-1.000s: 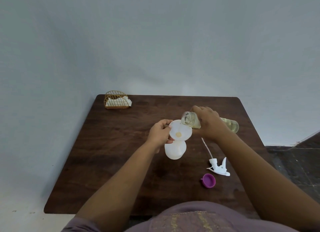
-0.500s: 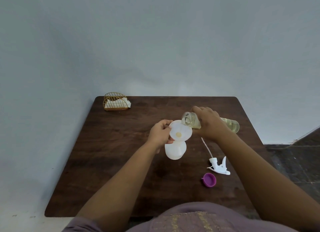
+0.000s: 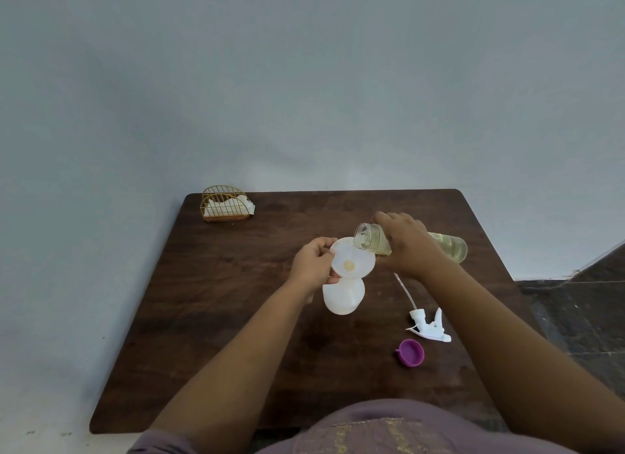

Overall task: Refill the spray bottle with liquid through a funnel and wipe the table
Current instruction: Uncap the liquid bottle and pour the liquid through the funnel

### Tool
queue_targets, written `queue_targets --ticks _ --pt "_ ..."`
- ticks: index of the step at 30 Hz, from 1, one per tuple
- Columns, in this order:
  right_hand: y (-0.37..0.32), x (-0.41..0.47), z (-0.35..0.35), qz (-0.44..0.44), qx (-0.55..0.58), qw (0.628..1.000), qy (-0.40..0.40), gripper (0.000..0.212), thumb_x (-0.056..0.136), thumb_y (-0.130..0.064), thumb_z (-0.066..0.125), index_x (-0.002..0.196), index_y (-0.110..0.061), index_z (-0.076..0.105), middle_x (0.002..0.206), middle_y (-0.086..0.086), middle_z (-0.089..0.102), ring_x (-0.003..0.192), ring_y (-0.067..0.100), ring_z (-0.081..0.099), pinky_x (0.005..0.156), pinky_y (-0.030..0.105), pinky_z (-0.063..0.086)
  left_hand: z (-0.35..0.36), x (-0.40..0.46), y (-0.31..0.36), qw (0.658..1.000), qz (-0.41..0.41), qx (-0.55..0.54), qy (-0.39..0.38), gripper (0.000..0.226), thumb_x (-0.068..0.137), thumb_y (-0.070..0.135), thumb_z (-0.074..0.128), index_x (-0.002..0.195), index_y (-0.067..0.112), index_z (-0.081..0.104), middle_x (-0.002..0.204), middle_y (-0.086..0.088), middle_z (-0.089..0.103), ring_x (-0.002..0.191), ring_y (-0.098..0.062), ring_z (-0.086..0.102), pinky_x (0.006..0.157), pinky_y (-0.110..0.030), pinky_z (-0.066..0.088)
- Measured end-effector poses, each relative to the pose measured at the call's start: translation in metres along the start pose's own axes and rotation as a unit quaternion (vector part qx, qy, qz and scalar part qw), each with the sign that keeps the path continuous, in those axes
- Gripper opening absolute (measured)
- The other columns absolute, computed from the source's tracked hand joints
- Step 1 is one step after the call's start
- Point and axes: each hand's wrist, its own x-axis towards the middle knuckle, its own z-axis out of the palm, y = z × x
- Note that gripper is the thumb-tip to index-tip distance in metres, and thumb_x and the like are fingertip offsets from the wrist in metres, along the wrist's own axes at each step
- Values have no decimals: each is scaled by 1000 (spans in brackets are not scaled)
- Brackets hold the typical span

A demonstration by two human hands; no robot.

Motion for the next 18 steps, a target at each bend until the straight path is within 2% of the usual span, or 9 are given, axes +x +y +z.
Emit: queue_targets --ticks 10,15,18 --pt "-4 -1 -9 -2 -6 1000 -7 45 71 -38 74 100 -16 49 90 -2 55 87 20 49 75 35 38 0 1 1 1000 0 8 -4 27 100 11 48 123 19 61 108 3 62 85 -16 67 65 -29 61" --pt "-6 -3 -12 -2 -11 1000 -14 45 71 -40 74 100 -16 49 89 -3 52 87 20 48 75 34 36 -1 0 2 1000 0 3 -7 26 100 10 48 121 19 61 99 9 61 82 -13 66 62 -26 60" --pt "-6 -3 -12 0 -8 1000 -11 44 71 -38 74 98 -15 49 90 -1 54 88 22 50 74 33 34 -1 0 2 1000 0 7 -7 27 100 11 49 122 19 61 106 4 62 85 -15 66 63 -27 60"
